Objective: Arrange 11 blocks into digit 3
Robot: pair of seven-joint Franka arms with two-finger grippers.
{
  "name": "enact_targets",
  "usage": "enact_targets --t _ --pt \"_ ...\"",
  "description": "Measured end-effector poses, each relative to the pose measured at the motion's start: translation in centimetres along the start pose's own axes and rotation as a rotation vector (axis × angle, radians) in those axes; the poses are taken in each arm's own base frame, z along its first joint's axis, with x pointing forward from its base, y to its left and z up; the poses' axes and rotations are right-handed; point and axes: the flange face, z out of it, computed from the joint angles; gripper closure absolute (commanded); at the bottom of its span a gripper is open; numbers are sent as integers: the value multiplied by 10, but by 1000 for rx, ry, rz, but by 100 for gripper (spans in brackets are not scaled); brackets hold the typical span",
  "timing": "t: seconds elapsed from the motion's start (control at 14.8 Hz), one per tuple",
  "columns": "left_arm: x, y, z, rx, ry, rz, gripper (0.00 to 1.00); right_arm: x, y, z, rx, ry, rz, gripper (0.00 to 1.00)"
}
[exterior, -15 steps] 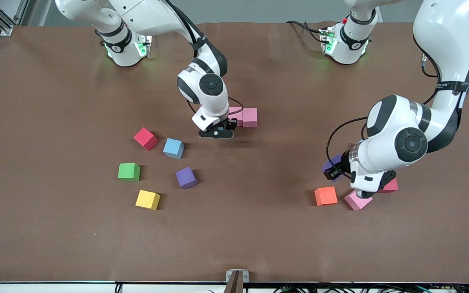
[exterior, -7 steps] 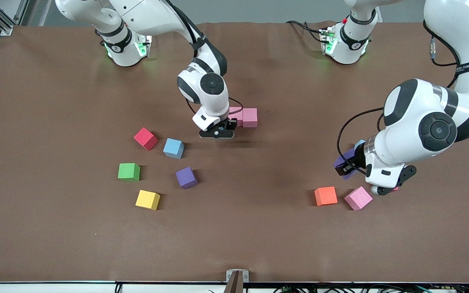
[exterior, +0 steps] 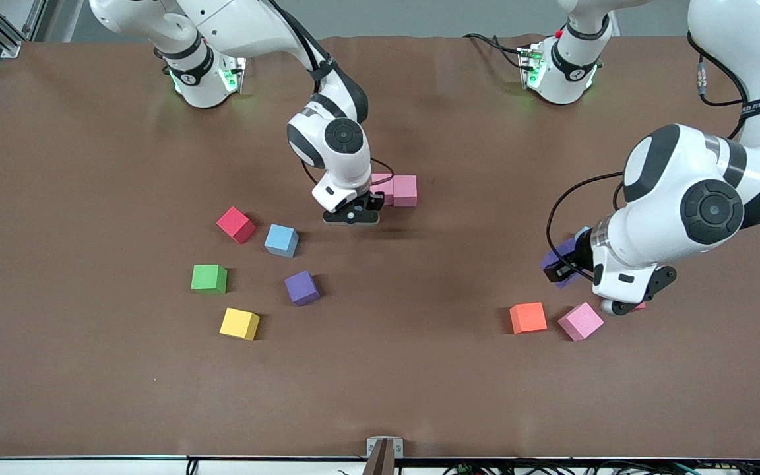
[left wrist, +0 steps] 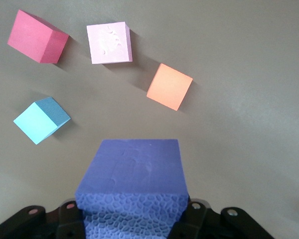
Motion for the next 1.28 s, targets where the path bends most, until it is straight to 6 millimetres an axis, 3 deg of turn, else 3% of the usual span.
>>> enact_targets --t 0.07,0.13,0.88,1.15,1.28 --pt "0 0 0 1 -1 0 100 0 0 0 0 0 1 2" --pt "0 0 0 2 -1 0 100 1 1 0 0 1 3 0" --pt "-6 8 11 -61 -124 -104 100 14 3 -8 9 22 12 0" --pt "-1 10 36 -95 -258 -253 100 35 11 -27 -15 8 43 0" --pt "1 13 52 -85 -286 -311 100 53 28 -40 -16 11 82 0"
